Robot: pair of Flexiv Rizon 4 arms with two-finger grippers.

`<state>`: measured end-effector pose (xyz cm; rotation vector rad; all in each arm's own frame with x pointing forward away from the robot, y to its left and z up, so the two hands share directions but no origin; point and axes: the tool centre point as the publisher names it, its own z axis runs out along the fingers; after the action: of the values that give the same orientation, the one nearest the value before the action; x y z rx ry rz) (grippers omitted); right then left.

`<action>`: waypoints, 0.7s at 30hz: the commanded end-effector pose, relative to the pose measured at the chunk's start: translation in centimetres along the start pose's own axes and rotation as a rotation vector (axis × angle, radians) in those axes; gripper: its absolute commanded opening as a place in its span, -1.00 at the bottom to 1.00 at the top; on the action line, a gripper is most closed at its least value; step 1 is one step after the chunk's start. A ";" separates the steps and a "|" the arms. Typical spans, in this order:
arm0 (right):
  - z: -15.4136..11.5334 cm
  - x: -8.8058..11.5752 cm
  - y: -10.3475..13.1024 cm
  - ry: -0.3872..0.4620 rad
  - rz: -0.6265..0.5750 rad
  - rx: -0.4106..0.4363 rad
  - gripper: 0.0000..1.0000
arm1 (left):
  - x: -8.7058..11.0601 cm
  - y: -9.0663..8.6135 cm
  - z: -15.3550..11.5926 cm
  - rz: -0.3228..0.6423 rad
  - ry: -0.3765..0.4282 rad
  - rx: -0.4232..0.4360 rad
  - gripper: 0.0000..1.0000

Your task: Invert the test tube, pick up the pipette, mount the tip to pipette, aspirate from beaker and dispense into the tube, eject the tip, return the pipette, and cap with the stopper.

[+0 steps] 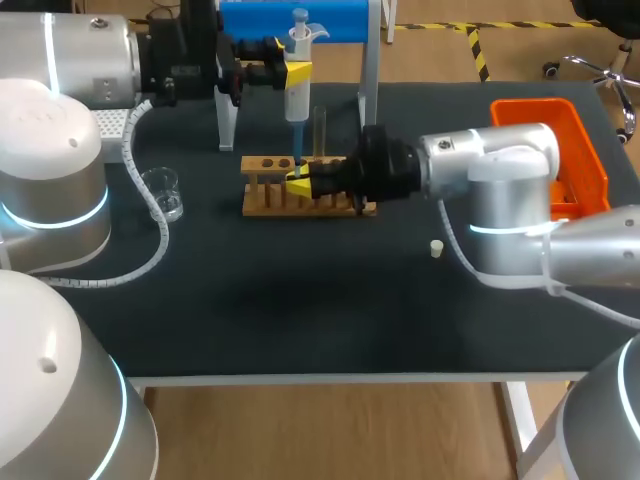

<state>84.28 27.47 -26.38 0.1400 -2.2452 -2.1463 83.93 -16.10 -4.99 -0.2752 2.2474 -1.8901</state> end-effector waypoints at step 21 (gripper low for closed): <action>-0.3 -0.2 1.4 0.002 -0.013 -0.029 -1.00 | 0.0 0.0 0.0 0.001 0.001 0.001 -1.00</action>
<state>84.50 27.49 -25.26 0.1540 -2.2177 -2.1817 83.94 -16.12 -4.77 -0.2740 2.2452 -1.8913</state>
